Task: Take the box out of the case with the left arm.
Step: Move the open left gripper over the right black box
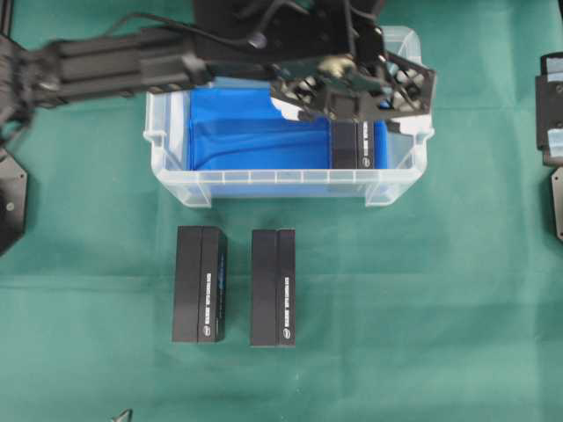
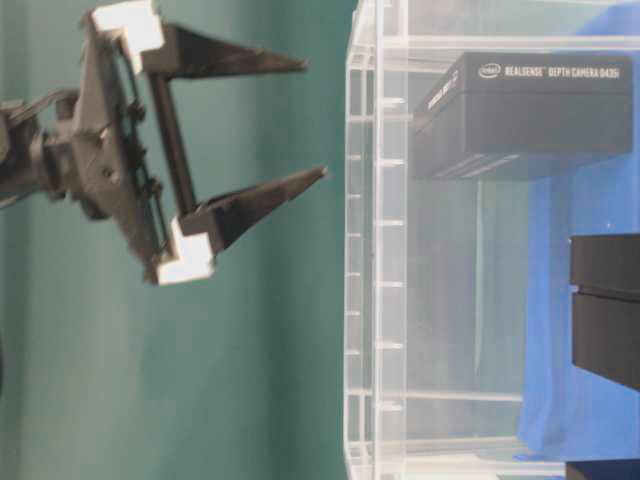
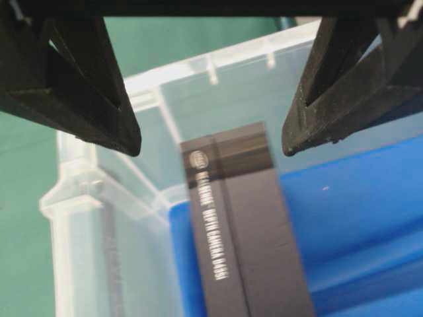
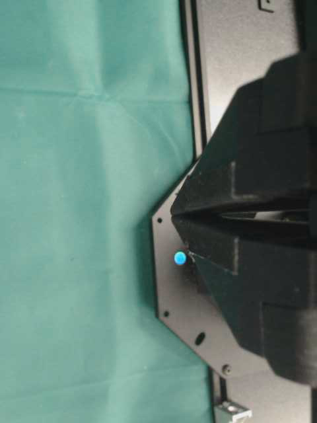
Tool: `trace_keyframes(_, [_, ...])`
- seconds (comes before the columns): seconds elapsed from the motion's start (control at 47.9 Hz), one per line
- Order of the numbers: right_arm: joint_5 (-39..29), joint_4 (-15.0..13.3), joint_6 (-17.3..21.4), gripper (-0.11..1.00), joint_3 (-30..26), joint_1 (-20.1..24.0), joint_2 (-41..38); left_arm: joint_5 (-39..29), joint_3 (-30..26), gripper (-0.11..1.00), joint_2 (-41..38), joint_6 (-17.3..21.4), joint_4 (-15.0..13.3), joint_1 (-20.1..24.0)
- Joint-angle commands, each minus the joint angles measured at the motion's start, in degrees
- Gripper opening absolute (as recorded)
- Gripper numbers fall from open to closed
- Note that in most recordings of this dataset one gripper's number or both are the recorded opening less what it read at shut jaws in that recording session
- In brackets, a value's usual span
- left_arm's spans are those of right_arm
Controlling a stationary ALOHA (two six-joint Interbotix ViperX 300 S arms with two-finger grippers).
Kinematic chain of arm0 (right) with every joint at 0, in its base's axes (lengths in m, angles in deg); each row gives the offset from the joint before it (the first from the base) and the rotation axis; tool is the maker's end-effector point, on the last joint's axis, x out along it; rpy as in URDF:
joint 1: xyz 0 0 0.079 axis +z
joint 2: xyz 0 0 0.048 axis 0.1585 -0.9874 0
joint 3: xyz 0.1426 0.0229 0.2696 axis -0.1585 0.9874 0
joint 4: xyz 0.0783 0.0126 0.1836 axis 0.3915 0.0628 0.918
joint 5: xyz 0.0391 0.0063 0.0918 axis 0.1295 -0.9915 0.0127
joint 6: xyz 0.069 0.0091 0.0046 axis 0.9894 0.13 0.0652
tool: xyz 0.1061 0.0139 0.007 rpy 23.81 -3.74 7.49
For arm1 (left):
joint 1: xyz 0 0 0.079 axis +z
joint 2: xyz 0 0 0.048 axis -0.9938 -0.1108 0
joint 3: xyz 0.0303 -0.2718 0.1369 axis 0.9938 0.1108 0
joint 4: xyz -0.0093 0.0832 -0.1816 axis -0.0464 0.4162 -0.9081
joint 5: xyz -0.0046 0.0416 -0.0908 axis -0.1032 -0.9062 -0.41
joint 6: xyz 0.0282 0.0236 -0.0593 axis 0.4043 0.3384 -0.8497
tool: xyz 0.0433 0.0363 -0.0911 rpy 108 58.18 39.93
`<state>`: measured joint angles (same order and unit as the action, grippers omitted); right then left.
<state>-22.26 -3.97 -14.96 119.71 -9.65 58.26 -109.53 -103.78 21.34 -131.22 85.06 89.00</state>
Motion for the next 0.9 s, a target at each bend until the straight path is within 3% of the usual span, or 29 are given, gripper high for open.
trace_keyframes(0.0, [0.3,0.0,0.0,0.02,-0.5,-0.1,0.1,-1.8,-5.0,0.9,-0.7,0.0,0.2,-0.1])
trace_keyframes(0.146, [0.2,0.0,0.0,0.02,-0.4,-0.1,0.3,-4.1,-6.9,0.9,-1.9,-0.1,0.2,0.1])
trace_keyframes(0.877, [0.3,0.0,0.0,0.02,-0.4,-0.1,0.3,-4.5,-6.1,0.9,-2.1,-0.7,0.3,1.1])
